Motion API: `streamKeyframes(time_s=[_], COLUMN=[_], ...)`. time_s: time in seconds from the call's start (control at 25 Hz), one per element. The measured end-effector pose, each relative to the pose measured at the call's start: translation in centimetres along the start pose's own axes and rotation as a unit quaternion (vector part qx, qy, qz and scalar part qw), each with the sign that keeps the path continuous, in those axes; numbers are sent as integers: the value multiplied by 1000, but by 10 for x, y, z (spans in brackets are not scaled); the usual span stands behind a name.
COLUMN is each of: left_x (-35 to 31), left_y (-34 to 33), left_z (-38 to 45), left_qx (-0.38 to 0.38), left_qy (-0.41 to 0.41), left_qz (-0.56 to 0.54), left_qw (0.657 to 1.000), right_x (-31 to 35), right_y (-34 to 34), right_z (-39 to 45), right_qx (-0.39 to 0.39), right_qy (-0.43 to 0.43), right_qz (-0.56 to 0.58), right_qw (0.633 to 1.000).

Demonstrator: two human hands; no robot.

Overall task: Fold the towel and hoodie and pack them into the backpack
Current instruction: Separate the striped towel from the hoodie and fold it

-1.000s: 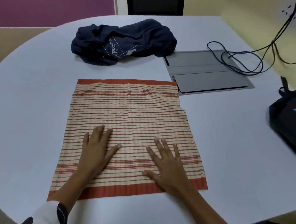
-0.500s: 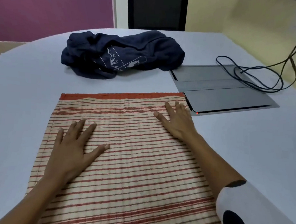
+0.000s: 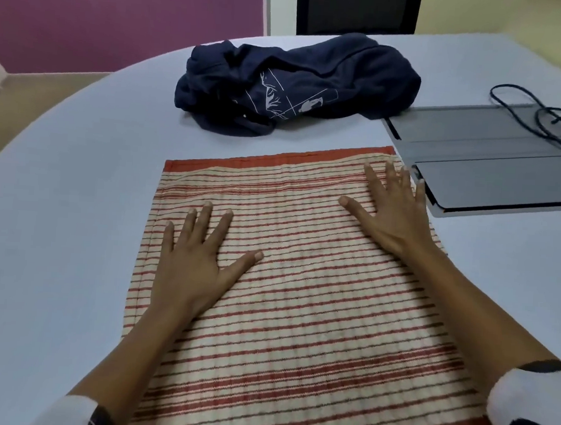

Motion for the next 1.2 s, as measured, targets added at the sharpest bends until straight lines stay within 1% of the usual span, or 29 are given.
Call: streamKeyframes(time_s=[0.08, 0.16, 0.32, 0.44, 0.56, 0.64, 0.68, 0.76, 0.8, 0.88, 0.96, 1.0, 1.08, 1.12, 1.2], left_x=[3, 4, 4, 3, -2, -7, -10, -10, -7, 6, 19, 21, 17, 13, 3], left_y=[0, -1, -3, -4, 2, 8, 13, 20, 21, 19, 21, 27, 45, 53, 62], left_z=[4, 7, 11, 11, -3, -31, -52, -104, -129, -172, -193, -196, -199, -201, -204], left_qx=[1, 1, 8, 22, 27, 26, 33, 55, 68, 111, 143, 143, 117, 101, 72], left_qy=[11, 16, 10, 7, -11, -54, -86, -152, -176, -193, -182, -185, -226, -255, -299], left_qz=[7, 16, 16, 21, 14, -46, -79, -128, -142, -150, -156, -163, -147, -117, -56], left_qw=[1000, 1000, 1000, 999, 999, 997, 993, 979, 972, 963, 960, 959, 956, 955, 950], right_x=[22, 29, 0, -2, 2, 2, 0, -15, -26, -45, -54, -55, -54, -55, -61], right_y=[-2, -12, -22, -21, -8, -2, 1, 6, 9, 16, 20, 20, 22, 26, 35], right_z=[-47, -87, -96, -93, -114, -142, -157, -185, -195, -214, -227, -231, -239, -244, -252], right_qx=[8, 38, 57, 44, 9, -10, 2, 51, 70, 89, 114, 131, 153, 144, 81], right_qy=[28, 50, 18, 15, 21, 62, 78, 72, 71, 98, 123, 129, 135, 133, 116], right_qz=[3, -34, -72, -67, -25, 18, 63, 174, 199, 184, 170, 159, 145, 139, 110], right_qw=[1000, 997, 996, 997, 999, 998, 995, 981, 975, 974, 971, 970, 968, 971, 984])
Point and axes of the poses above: each hand's wrist, its own z-axis towards the middle knuckle, its own y-axis out of the back of the hand, x = y × z, the point moved 7 cm from there along z, towards the middle knuckle, and after that the axes turned 5 degrees about -z, right-handed, at the moved point
